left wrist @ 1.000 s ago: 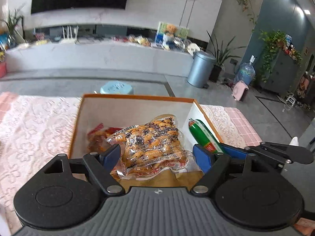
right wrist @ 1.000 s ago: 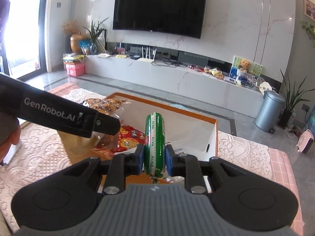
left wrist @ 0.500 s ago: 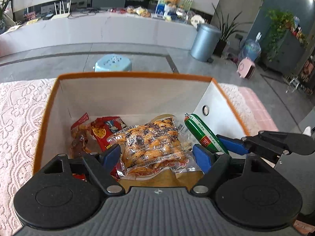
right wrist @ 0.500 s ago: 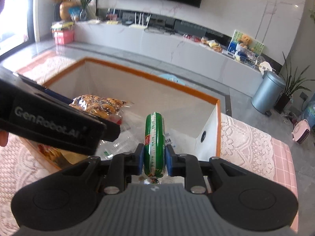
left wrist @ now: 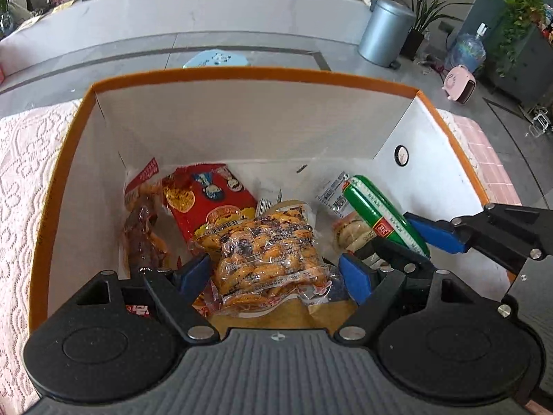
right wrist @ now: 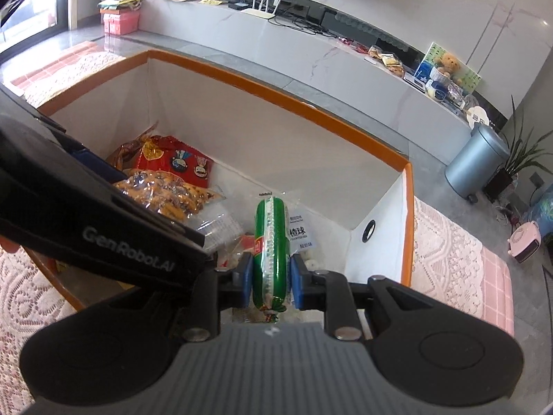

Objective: Organize snacks
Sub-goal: 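Open both tools to drop the snacks into the box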

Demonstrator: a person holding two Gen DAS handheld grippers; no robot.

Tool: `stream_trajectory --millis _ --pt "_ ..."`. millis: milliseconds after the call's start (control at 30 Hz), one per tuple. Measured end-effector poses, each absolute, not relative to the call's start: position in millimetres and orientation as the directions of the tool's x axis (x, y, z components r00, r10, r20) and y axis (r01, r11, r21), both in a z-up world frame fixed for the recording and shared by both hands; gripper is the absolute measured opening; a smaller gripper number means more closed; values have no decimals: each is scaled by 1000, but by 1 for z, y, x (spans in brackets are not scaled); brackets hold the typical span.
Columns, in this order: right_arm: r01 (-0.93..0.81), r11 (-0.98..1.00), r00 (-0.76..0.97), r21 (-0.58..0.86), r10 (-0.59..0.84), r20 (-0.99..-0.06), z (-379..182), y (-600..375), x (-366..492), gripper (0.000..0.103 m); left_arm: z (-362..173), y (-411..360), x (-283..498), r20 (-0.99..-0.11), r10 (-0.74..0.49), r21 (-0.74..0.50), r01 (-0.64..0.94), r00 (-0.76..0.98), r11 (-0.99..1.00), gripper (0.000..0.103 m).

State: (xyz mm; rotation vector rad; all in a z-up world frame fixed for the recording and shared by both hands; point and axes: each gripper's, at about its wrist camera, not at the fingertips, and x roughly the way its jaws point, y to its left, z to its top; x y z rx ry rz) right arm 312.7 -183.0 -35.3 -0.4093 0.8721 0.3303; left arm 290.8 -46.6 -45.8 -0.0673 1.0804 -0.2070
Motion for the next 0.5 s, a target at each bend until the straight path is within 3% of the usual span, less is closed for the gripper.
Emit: stream_trajectory --millis 300,400,500 --pt "-417 889 583 -191 100 -806 -35 -184 312 22 -43 -44 289 -883 -215 -182 119 417 976 103" --pt "-417 886 589 -202 94 -802 -33 -183 310 26 -38 -44 285 -884 -193 -157 119 426 980 103" --pt "-406 891 601 -204 93 -794 -28 -184 306 37 -31 -40 279 -871 -203 -172 110 447 979 103"
